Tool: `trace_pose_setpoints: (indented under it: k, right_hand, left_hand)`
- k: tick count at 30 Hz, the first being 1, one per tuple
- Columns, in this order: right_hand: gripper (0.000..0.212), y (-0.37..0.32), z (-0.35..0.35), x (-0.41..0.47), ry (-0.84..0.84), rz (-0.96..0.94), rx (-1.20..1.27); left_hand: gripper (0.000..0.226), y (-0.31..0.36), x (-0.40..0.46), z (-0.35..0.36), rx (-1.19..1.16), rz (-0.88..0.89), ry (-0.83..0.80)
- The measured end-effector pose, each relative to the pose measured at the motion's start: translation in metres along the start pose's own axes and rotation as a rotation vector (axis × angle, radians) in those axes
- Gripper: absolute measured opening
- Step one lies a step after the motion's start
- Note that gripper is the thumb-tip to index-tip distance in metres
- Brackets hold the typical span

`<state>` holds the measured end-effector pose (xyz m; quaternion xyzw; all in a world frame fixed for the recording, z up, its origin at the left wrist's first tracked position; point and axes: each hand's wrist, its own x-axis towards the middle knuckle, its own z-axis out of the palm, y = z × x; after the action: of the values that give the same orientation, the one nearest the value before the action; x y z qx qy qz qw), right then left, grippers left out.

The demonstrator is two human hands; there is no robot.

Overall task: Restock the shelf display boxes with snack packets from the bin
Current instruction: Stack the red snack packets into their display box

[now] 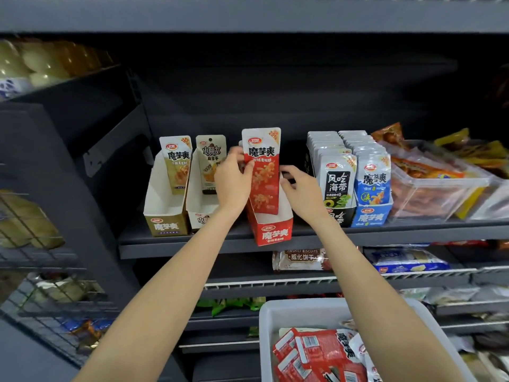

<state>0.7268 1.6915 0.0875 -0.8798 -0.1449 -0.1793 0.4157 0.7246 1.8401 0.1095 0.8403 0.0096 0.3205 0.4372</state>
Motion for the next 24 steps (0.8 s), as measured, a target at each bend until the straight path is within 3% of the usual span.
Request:
trace_pose_setpoints:
  k: [5, 8, 15, 20, 24]
  right_hand:
    - [0.037, -0.001, 0.003, -0.001, 0.049, -0.020, -0.136]
    - [0.056, -0.003, 0.001, 0.002, 0.059, 0.000, -0.252]
    - [0.068, -0.005, -0.004, -0.001, 0.021, 0.001, -0.303]
    - [0.065, -0.005, -0.002, -0.012, 0.013, -0.005, -0.257]
    - [0.047, -0.012, -0.016, -0.047, 0.141, -0.169, -0.136]
  left_hand:
    - [0.034, -0.009, 0.010, 0.014, 0.281, 0.045, -0.032]
    - [0.035, -0.004, 0.015, 0.026, 0.297, 0.049, -0.061]
    - [0.053, 0.008, 0.012, 0.026, 0.274, 0.122, -0.091]
    - [0.056, 0.010, -0.007, 0.011, 0.317, 0.153, -0.150]
    - [0.042, 0.013, -0.039, -0.004, 0.225, 0.265, -0.084]
